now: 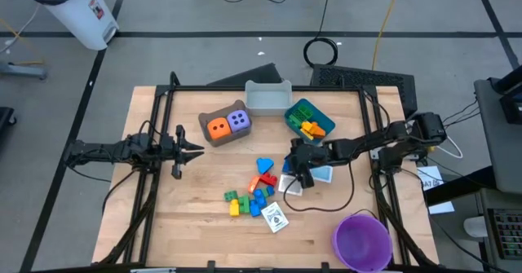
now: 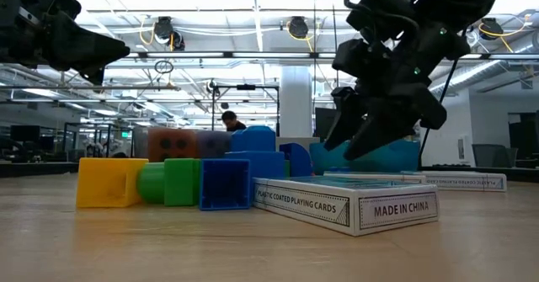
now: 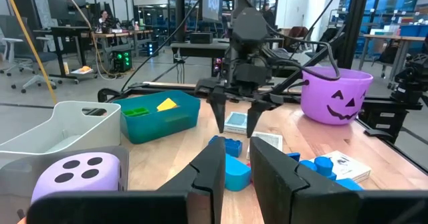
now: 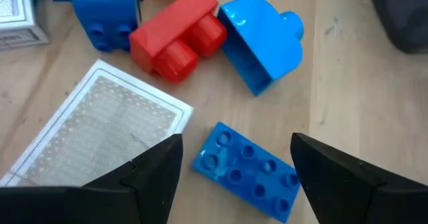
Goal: Pick & Place Toys
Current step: Put the blue 8 studs game piece into the blue bin
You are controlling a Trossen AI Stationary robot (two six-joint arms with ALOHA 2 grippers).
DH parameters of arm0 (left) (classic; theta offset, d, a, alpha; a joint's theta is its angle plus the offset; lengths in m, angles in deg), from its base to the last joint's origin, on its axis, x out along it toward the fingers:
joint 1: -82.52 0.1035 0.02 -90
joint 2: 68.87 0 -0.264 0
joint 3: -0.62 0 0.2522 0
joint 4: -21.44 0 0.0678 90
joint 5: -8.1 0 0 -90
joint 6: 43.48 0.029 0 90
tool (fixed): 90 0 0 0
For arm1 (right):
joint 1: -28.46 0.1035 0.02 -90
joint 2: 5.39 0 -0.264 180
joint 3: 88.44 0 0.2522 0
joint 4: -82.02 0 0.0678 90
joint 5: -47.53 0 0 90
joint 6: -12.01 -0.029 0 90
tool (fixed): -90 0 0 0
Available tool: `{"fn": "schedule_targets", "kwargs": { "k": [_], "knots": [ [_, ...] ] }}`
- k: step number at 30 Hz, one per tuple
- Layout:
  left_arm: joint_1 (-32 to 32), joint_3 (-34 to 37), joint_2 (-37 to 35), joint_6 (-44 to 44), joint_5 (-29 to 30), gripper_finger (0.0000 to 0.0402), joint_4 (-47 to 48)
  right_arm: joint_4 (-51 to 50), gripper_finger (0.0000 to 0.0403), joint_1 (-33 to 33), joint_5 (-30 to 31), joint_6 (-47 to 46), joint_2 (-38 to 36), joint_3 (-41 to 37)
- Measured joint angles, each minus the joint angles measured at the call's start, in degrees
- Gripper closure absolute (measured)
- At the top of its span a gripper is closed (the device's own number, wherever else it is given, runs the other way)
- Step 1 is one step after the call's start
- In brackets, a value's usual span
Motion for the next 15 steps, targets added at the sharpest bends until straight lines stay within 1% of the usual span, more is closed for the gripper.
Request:
{"fn": "schedule_targets", "kwargs": {
  "k": [3, 5, 9, 11, 15],
  "knots": [
    [0.0, 0.0, 0.0, 0.0, 0.0, 0.0325, 0.0, -0.6, 0.0133, -1.7, -2.1, 1.2, 0.0, 0.0],
    [0.0, 0.0, 0.0, 0.0, 0.0, 0.0325, 0.0, -2.7, 0.0133, -2.5, -3.5, 2.3, 0.0, 0.0],
    [0.0, 0.0, 0.0, 0.0, 0.0, 0.0325, 0.0, -5.0, 0.0133, -2.7, -4.2, 7.5, 0.9, 0.0],
    [0.0, 0.0, 0.0, 0.0, 0.0, 0.0325, 0.0, -4.2, 0.0133, -2.6, -3.8, 10.2, 1.1, 0.0],
    [0.0, 0.0, 0.0, 0.0, 0.0, 0.0325, 0.0, -1.9, 0.0133, -2.7, 1.0, 14.2, 2.8, 0.0]
  ]
}}
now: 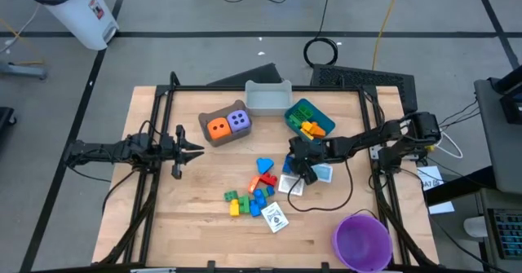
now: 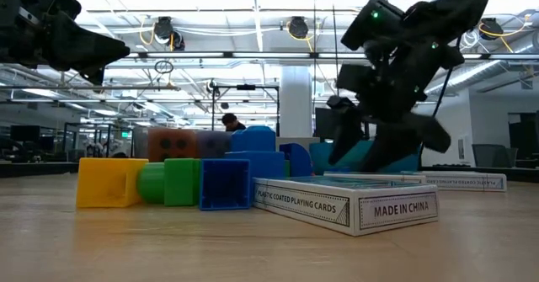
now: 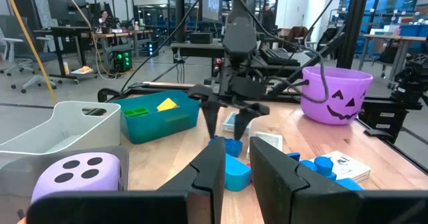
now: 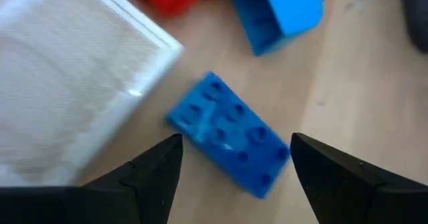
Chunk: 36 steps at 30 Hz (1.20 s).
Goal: Pick & Place Toys
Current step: Put the blue 8 studs game piece into the blue bin
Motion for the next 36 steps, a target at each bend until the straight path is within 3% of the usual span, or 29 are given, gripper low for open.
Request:
{"fn": "schedule_targets", "kwargs": {
  "k": [7, 17, 21, 32, 36],
  "knots": [
    [0.0, 0.0, 0.0, 0.0, 0.0, 0.0325, 0.0, 3.3, 0.0133, -0.1, 1.7, 3.3, 2.4, 0.0],
    [0.0, 0.0, 0.0, 0.0, 0.0, 0.0325, 0.0, 2.1, 0.0137, -2.9, -6.4, -4.5, 4.1, 0.2],
    [0.0, 0.0, 0.0, 0.0, 0.0, 0.0325, 0.0, 0.5, 0.016, -3.8, -9.9, -7.6, 3.9, 0.1],
    [0.0, 0.0, 0.0, 0.0, 0.0, 0.0325, 0.0, -1.4, 0.0251, -3.8, -10.3, -10.3, 3.8, 0.0],
    [0.0, 0.0, 0.0, 0.0, 0.0, 0.0325, 0.0, -2.9, 0.0265, -3.8, -10.2, -10.3, 1.5, -0.2]
  ]
}}
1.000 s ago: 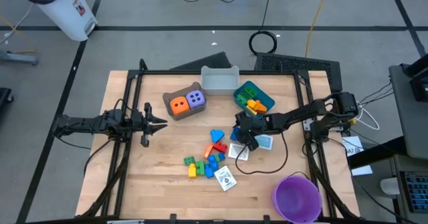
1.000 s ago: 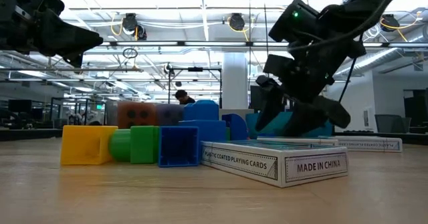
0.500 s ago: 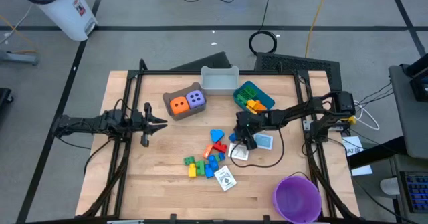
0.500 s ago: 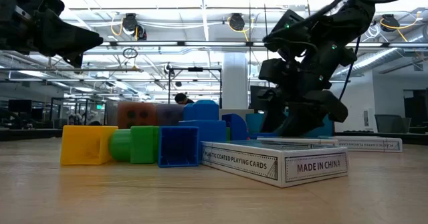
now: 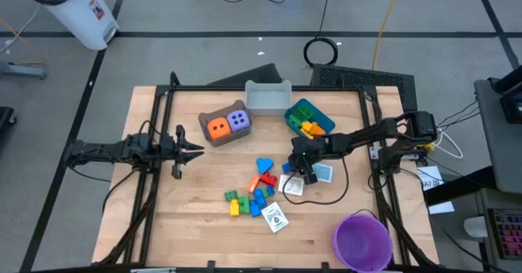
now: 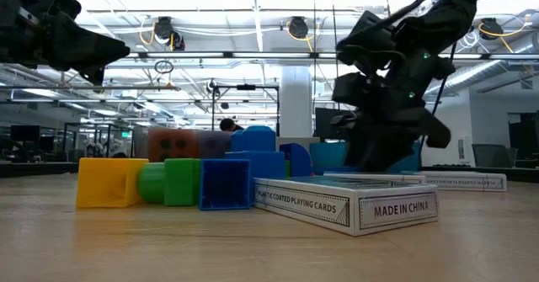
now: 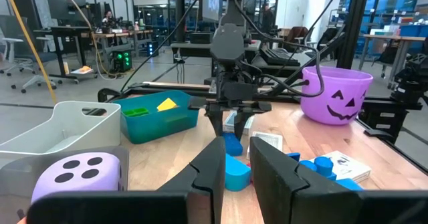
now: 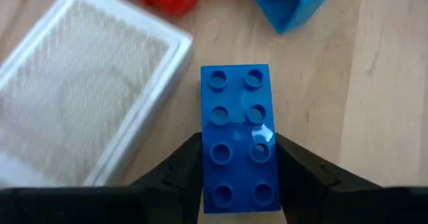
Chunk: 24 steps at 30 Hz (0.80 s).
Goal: Pick & Place Toys
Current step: Put the blue 8 studs game piece into the blue bin
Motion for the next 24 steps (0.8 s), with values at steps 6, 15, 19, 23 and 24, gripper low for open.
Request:
{"fn": "schedule_targets", "kwargs": {
  "k": [6, 15, 19, 23, 24],
  "knots": [
    [0.0, 0.0, 0.0, 0.0, 0.0, 0.0325, 0.0, -3.2, 0.0239, 0.0, 6.5, -1.5, -8.9, 0.0],
    [0.0, 0.0, 0.0, 0.0, 0.0, 0.0325, 0.0, -7.7, 0.0285, -4.0, 20.9, -8.0, -24.0, 0.0],
    [0.0, 0.0, 0.0, 0.0, 0.0, 0.0325, 0.0, -10.4, 0.0332, -8.6, 21.2, -11.4, -28.6, -0.2],
    [0.0, 0.0, 0.0, 0.0, 0.0, 0.0325, 0.0, -9.9, 0.0363, -11.3, 20.0, -13.4, -30.2, -1.8],
    [0.0, 0.0, 0.0, 0.0, 0.0, 0.0325, 0.0, -9.2, 0.0364, -11.5, 19.2, -13.5, -30.2, -2.2]
  ]
}}
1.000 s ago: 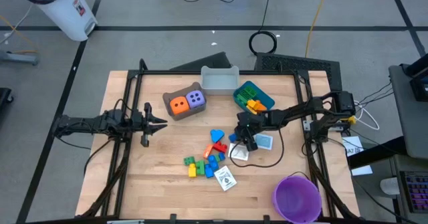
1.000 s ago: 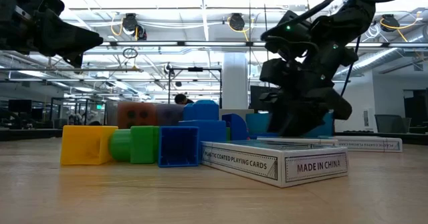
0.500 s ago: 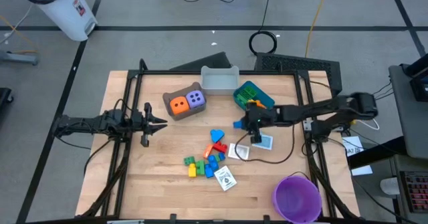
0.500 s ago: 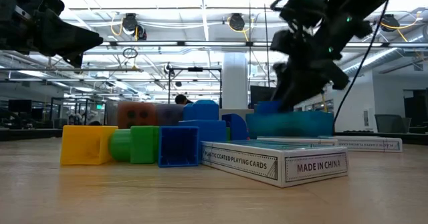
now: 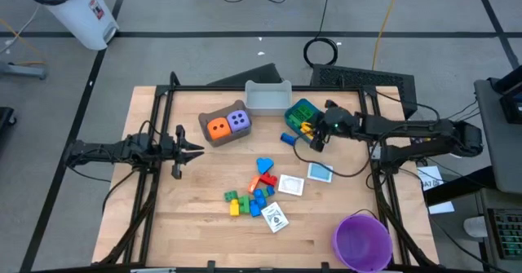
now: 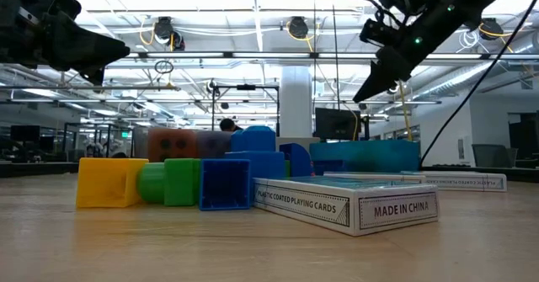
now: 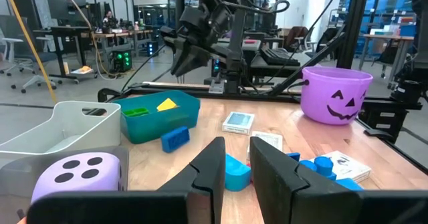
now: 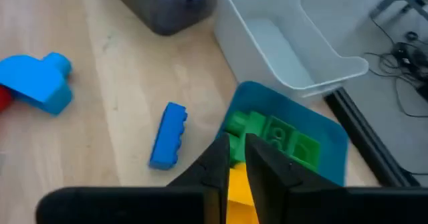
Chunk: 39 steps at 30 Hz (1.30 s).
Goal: Pick & Place Toys
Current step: Put the blue 8 studs game piece into the blue bin
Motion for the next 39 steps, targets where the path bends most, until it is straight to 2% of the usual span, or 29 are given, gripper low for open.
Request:
{"fn": "schedule_targets", "kwargs": {
  "k": [4, 10, 13, 15, 19, 23, 29, 39],
  "knots": [
    [0.0, 0.0, 0.0, 0.0, 0.0, 0.0325, 0.0, 8.3, 0.0346, 0.9, -4.8, -0.4, 2.1, -2.8],
    [0.0, 0.0, 0.0, 0.0, 0.0, 0.0325, 0.0, 16.3, 0.0264, 4.9, -5.8, -1.0, 9.9, -4.0],
    [0.0, 0.0, 0.0, 0.0, 0.0, 0.0325, 0.0, 15.0, 0.0219, 5.8, -6.1, -2.1, 14.6, -1.6],
    [0.0, 0.0, 0.0, 0.0, 0.0, 0.0325, 0.0, 12.4, 0.0194, 6.0, -8.5, -3.2, 17.3, 1.5],
    [0.0, 0.0, 0.0, 0.0, 0.0, 0.0325, 0.0, 6.9, 0.0161, 5.9, -10.1, -3.5, 22.7, 7.5],
    [0.0, 0.0, 0.0, 0.0, 0.0, 0.0325, 0.0, 5.0, 0.0154, 4.4, -10.1, -2.7, 27.6, 10.5],
    [0.0, 0.0, 0.0, 0.0, 0.0, 0.0325, 0.0, 5.3, 0.0166, 2.1, -9.6, -2.5, 33.5, 11.1],
    [0.0, 0.0, 0.0, 0.0, 0.2, 0.0325, 0.0, 3.3, 0.0186, 3.1, -9.9, -1.2, 34.1, 11.0]
  ]
}}
